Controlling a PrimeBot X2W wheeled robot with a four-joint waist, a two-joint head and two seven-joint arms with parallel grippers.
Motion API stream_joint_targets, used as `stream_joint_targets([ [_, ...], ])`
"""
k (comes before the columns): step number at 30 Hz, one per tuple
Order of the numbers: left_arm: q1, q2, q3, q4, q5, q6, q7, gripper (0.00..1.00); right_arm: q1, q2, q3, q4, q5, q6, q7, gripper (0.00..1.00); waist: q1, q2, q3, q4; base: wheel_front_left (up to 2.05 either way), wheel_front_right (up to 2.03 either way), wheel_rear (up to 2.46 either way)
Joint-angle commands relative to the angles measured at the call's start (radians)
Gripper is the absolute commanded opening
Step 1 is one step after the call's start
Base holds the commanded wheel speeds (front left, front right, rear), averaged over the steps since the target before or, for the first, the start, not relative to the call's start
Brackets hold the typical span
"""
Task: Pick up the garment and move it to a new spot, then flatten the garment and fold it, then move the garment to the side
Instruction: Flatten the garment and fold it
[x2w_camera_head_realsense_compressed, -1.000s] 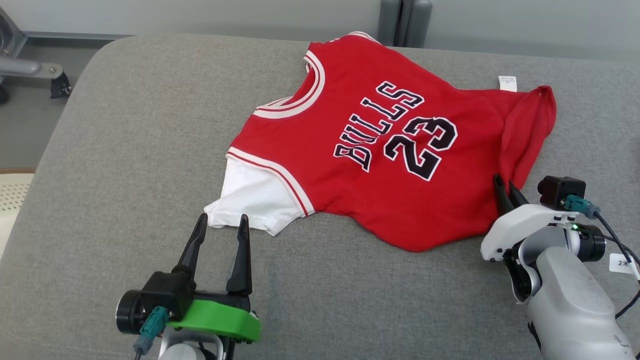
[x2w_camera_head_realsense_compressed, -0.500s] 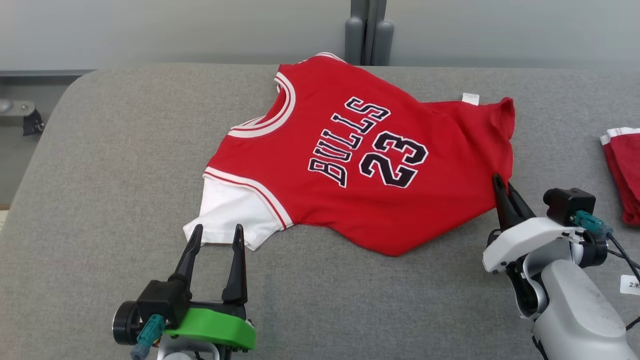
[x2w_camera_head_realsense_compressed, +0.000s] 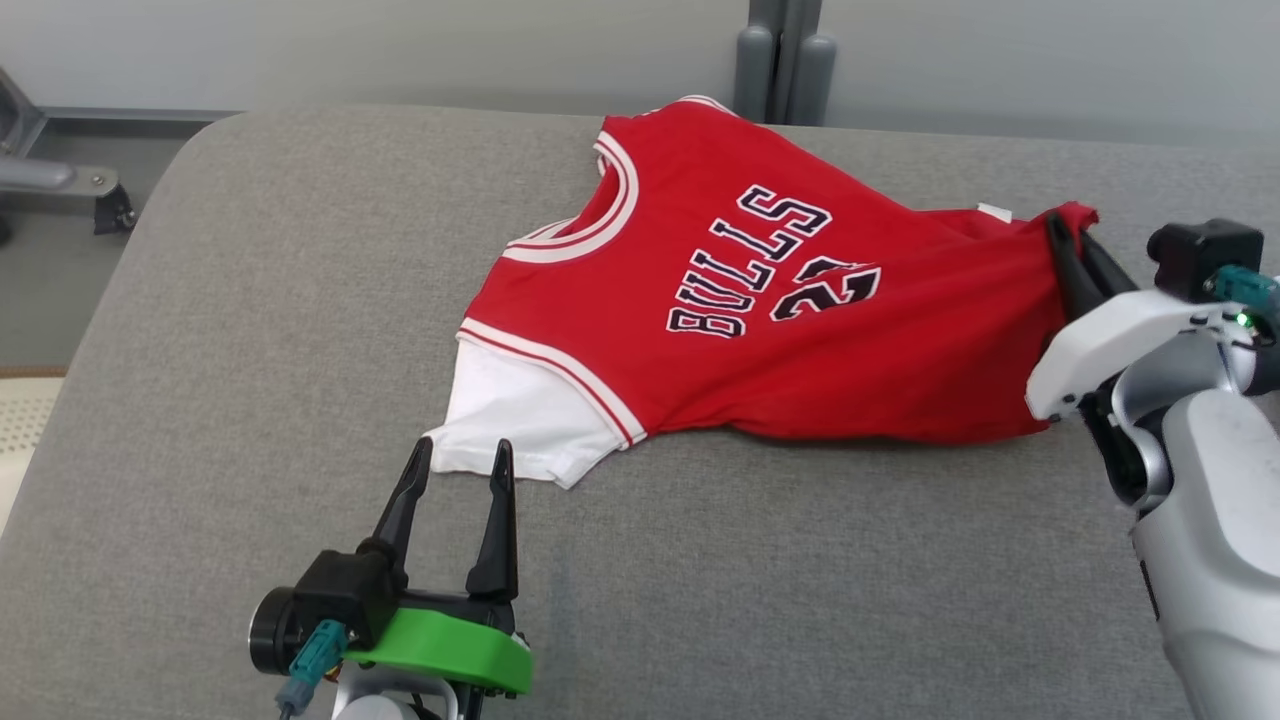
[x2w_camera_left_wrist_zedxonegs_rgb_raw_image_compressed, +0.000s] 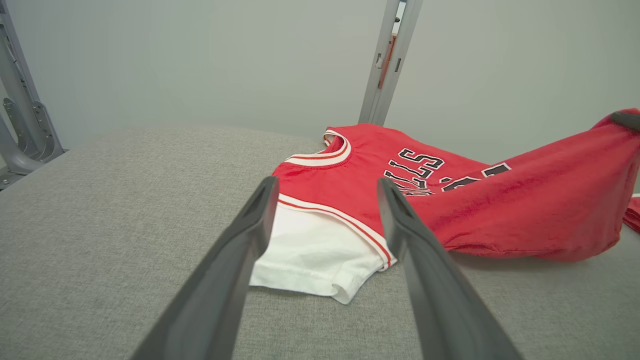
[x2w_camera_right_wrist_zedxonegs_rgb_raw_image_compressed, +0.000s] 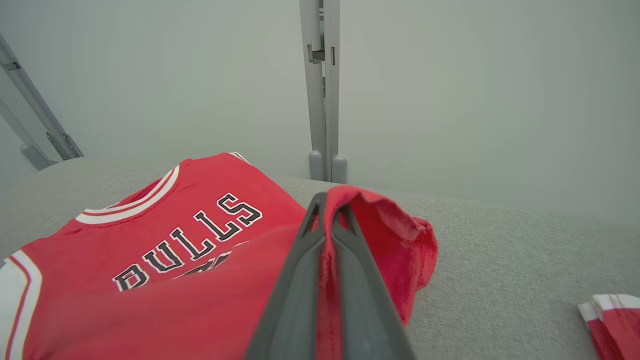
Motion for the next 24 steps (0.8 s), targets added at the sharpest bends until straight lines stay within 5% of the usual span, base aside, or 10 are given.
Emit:
stream_joint_targets([
  [1, -0.022, 0.002, -0.001, 0.000, -0.005, 0.002, 0.000, 1.00, -0.029, -0.014, -0.005, 0.019, -0.007, -0.002, 0.015, 0.00, 0.0000, 0.0000, 0.044, 0.050, 0.00, 0.00, 0.00],
  [19, -0.076, 0.002, -0.039, -0.007, -0.026, 0.006, 0.000, 1.00, -0.297, -0.126, -0.035, 0.525, -0.126, -0.002, -0.029, 0.02, 0.0000, 0.0000, 0.130, 0.139, 0.00, 0.00, 0.00],
  [20, -0.078, 0.002, -0.039, -0.006, -0.024, 0.007, 0.000, 1.00, -0.307, -0.124, -0.032, 0.546, -0.136, -0.002, -0.039, 0.70, 0.0000, 0.0000, 0.133, 0.137, 0.00, 0.00, 0.00],
  [21, -0.080, 0.002, -0.038, -0.006, -0.023, 0.008, 0.000, 1.00, -0.315, -0.122, -0.031, 0.564, -0.140, -0.002, -0.043, 1.00, 0.0000, 0.0000, 0.134, 0.134, 0.00, 0.00, 0.00],
  [24, -0.082, 0.002, -0.032, -0.003, -0.021, 0.010, 0.000, 1.00, -0.333, -0.111, -0.022, 0.614, -0.153, -0.002, -0.065, 1.00, 0.0000, 0.0000, 0.133, 0.117, 0.00, 0.00, 0.00],
])
